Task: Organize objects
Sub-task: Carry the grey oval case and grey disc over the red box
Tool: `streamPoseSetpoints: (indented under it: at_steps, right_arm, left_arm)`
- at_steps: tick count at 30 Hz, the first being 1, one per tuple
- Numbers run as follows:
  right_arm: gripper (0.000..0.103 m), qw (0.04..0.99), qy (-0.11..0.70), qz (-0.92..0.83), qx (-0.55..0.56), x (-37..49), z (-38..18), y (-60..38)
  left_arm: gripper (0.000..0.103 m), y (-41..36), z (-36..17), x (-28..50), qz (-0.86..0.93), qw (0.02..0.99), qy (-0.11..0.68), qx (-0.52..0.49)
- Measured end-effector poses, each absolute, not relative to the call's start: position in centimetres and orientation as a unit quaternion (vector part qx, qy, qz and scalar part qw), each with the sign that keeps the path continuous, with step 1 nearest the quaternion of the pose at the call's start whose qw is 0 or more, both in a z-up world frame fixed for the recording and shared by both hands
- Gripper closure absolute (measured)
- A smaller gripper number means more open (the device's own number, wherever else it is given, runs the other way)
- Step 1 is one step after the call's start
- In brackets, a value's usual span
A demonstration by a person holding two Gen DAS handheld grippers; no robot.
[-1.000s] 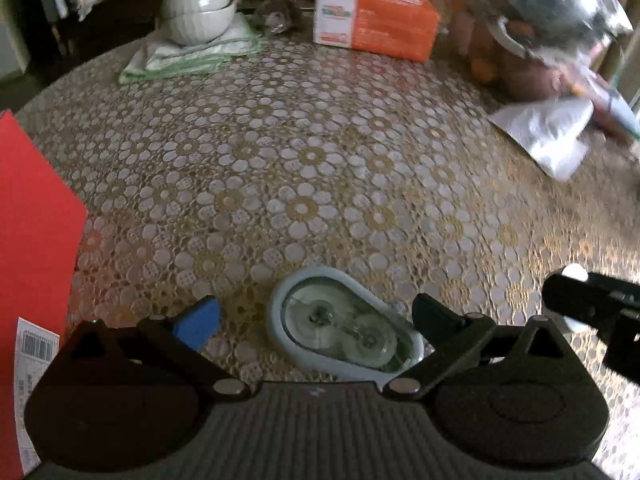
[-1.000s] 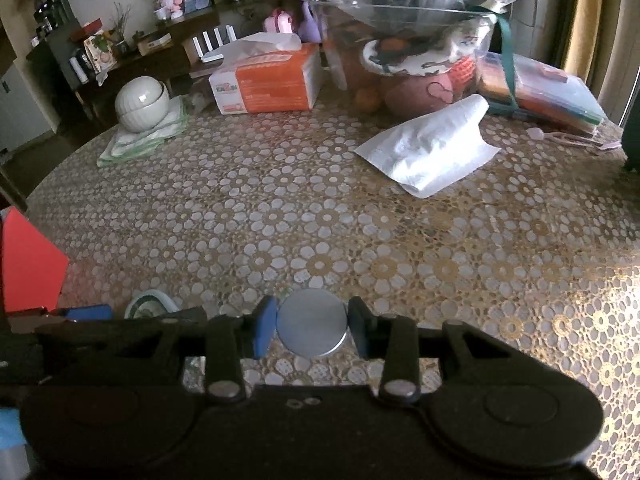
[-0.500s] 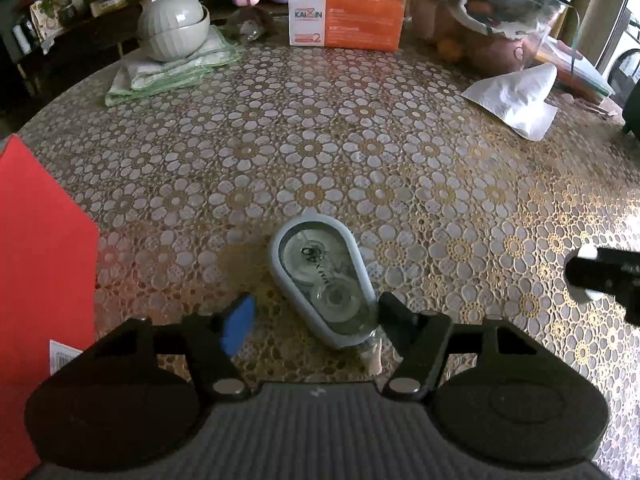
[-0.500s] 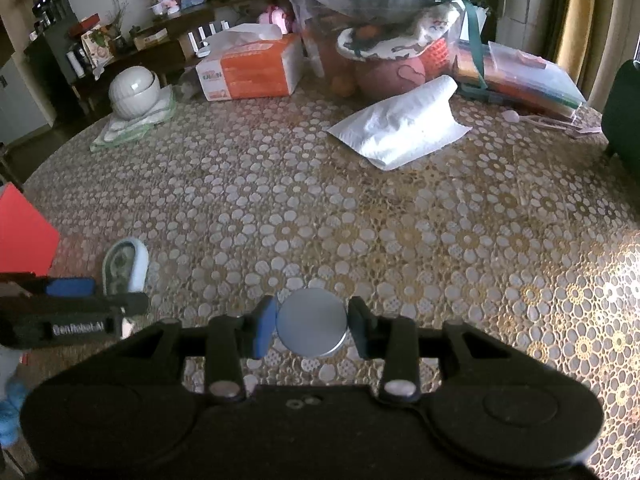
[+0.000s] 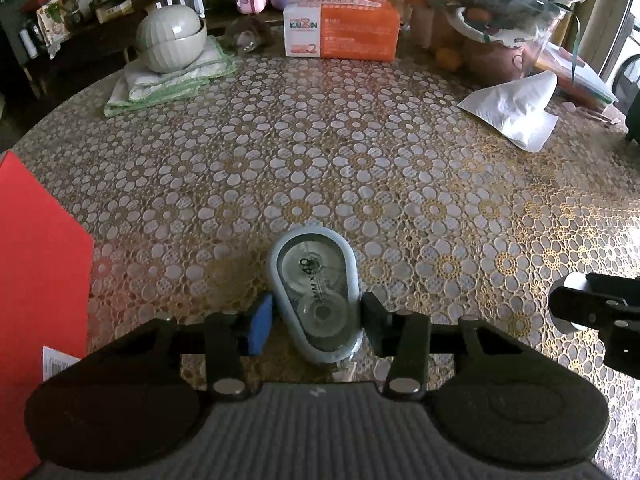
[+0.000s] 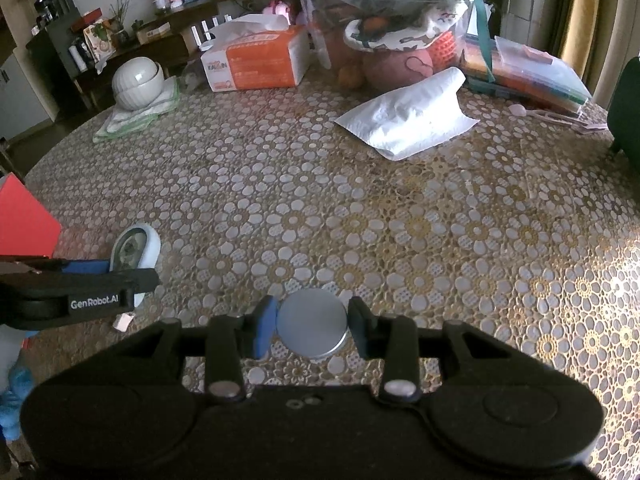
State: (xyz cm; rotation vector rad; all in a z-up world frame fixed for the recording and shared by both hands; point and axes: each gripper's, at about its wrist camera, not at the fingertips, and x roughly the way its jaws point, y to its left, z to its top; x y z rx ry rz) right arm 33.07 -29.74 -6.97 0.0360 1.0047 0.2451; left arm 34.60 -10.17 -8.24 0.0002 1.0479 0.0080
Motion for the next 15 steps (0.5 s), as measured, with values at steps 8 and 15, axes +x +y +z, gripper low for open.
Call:
streamPoseSetpoints:
  at_steps: [8, 15]
  right_arm:
    - [0.064, 0.867, 0.482, 0.124, 0.025, 31.0, -5.7, -29.3]
    - [0.064, 0.868, 0.475, 0.141, 0.010, 27.5, -3.6, -27.7]
  left_arm:
    - [0.058, -9.3, -7.1, 31.8, -0.031, 0.863, 0.503, -0.015]
    - [0.058, -8.4, -5.0, 27.6, -0.063, 0.865, 0.497, -0.032]
